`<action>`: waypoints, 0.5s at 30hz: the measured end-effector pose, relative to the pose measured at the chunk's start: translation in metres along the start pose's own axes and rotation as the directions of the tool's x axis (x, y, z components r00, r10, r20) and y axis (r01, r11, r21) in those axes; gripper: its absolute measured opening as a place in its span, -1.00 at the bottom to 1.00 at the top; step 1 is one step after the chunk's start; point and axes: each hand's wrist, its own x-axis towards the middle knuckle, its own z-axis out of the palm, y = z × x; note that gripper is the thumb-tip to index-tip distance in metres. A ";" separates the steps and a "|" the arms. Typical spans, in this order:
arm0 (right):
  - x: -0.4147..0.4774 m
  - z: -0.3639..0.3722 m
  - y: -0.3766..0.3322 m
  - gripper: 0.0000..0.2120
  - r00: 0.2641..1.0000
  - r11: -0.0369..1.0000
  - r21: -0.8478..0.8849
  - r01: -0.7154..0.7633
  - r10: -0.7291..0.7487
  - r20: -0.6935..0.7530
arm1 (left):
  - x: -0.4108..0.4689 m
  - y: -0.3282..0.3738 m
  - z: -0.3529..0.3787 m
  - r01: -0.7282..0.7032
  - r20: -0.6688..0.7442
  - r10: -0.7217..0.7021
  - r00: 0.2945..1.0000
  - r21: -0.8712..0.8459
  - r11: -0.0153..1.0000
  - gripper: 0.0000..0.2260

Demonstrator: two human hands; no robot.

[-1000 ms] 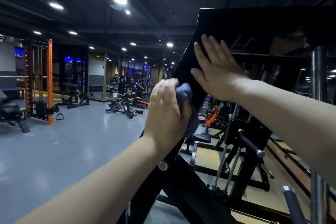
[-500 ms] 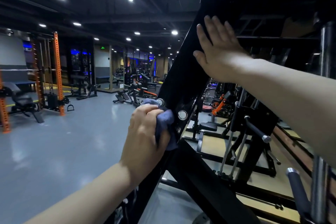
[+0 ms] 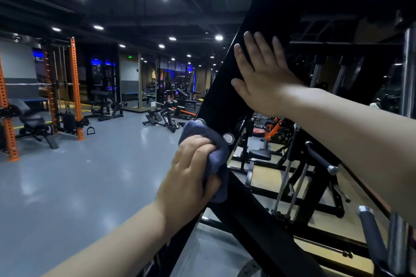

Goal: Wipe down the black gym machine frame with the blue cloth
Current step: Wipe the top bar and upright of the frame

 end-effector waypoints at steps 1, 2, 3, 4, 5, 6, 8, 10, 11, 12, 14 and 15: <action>0.000 0.000 0.000 -0.33 1.000 1.000 -0.005 -0.004 0.004 -0.003 | 0.007 0.002 0.003 0.009 -0.020 -0.009 1.000 0.009 1.000 -0.65; 0.001 0.001 0.000 -0.33 1.000 1.000 -0.007 -0.007 0.007 -0.003 | 0.017 0.006 0.007 0.027 -0.050 -0.027 0.998 0.009 1.000 -0.66; 0.001 0.001 0.000 -0.32 1.000 1.000 -0.005 -0.010 0.010 -0.002 | 0.030 0.012 0.011 0.045 -0.083 -0.044 0.996 0.004 0.999 -0.68; 0.001 0.002 0.001 -0.32 1.000 1.000 -0.002 -0.011 0.011 -0.002 | 0.045 0.018 0.015 0.055 -0.110 -0.054 0.992 -0.002 0.999 -0.70; 0.001 0.003 0.002 -0.33 1.000 1.000 0.003 -0.009 0.009 -0.003 | 0.058 0.022 0.019 0.059 -0.128 -0.059 0.990 -0.004 0.998 -0.71; 0.001 0.003 0.002 -0.33 1.000 1.000 0.005 -0.007 0.007 -0.005 | 0.069 0.024 0.021 0.061 -0.133 -0.061 0.989 -0.002 0.998 -0.71; 0.001 0.004 0.004 -0.32 1.000 1.000 0.004 -0.005 0.005 -0.007 | 0.074 0.024 0.023 0.074 -0.109 -0.072 0.991 0.014 0.997 -0.67; 0.002 0.005 0.005 -0.32 1.000 1.000 -0.002 -0.006 0.006 -0.012 | 0.056 0.023 0.019 0.074 -0.061 -0.070 0.996 0.061 0.995 -0.63; 0.002 0.005 0.005 -0.32 1.000 1.000 0.000 -0.003 0.003 -0.017 | 0.040 0.021 0.016 0.079 -0.041 -0.076 0.996 0.085 0.993 -0.62; 0.002 0.006 0.004 -0.33 1.000 1.000 0.003 0.001 -0.001 -0.026 | 0.022 0.018 0.011 0.097 -0.033 -0.094 0.995 0.103 0.990 -0.62; 0.001 0.008 0.002 -0.31 0.999 1.000 0.013 0.008 -0.007 -0.052 | -0.014 0.009 0.004 0.135 -0.052 -0.129 0.990 0.129 0.982 -0.64; 0.000 0.009 0.001 -0.28 0.998 1.000 0.020 0.009 -0.008 -0.058 | -0.029 0.005 0.000 0.135 -0.057 -0.128 0.990 0.141 0.981 -0.66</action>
